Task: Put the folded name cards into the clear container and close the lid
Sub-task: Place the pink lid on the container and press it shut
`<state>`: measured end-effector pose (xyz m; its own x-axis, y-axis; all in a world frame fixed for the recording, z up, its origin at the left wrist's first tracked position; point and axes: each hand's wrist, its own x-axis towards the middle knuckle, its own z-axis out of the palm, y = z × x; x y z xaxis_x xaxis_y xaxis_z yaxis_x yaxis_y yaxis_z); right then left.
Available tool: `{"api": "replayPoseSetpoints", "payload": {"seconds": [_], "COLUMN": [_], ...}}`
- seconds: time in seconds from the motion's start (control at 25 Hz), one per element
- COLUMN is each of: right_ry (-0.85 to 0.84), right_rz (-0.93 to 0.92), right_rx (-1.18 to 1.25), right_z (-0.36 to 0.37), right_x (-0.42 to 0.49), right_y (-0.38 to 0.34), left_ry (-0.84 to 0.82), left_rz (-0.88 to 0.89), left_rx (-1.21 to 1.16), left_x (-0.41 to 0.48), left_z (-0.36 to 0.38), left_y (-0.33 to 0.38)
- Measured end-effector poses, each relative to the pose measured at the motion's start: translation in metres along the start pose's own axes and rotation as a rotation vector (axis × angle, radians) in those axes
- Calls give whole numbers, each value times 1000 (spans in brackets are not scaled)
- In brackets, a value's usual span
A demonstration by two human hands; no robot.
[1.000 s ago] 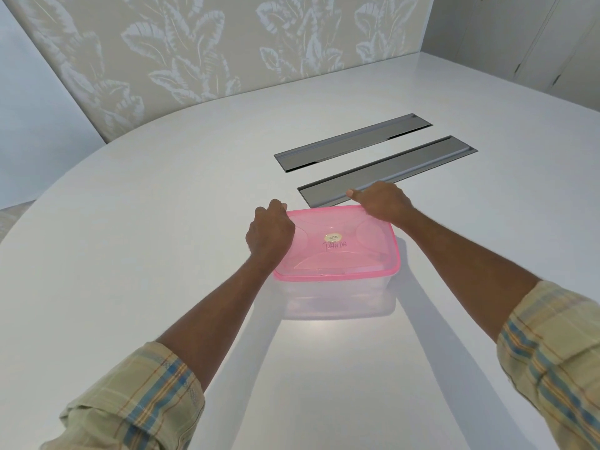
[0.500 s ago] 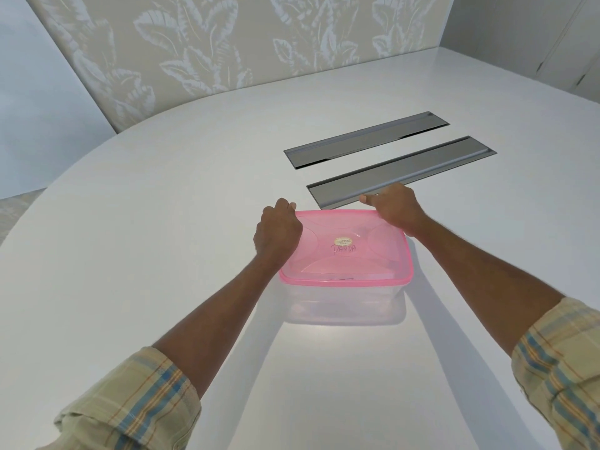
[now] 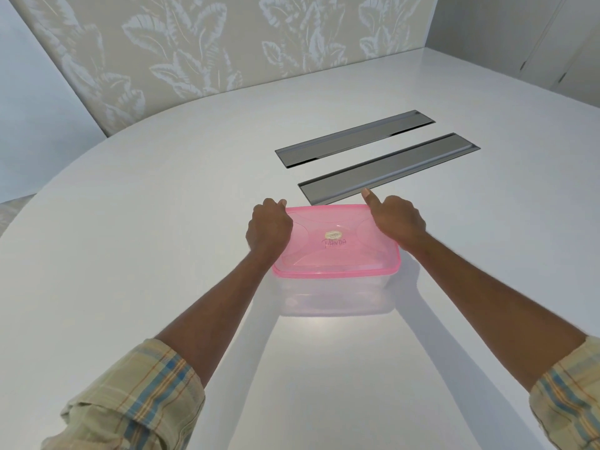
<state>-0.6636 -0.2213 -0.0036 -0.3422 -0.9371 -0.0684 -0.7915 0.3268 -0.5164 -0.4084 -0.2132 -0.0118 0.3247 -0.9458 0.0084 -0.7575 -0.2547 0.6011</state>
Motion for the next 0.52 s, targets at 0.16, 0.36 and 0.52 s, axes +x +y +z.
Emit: {"api": "replayPoseSetpoints", "payload": {"seconds": [0.16,0.36,0.52], "right_ry": [50,110,139], "right_rz": [46,16,45], "right_rx": [-24,0,26], "right_z": [4,7,8], "right_x": [-35,-55,-54], "right_y": [19,25,23], "left_ry": [11,-7,-20], "left_rz": [-19,-10,-4], "left_rx": [3,-27,-53], "left_x": [-2,-2,-1], "left_z": [-1,-2,-3], "left_y": [2,3,2]}}
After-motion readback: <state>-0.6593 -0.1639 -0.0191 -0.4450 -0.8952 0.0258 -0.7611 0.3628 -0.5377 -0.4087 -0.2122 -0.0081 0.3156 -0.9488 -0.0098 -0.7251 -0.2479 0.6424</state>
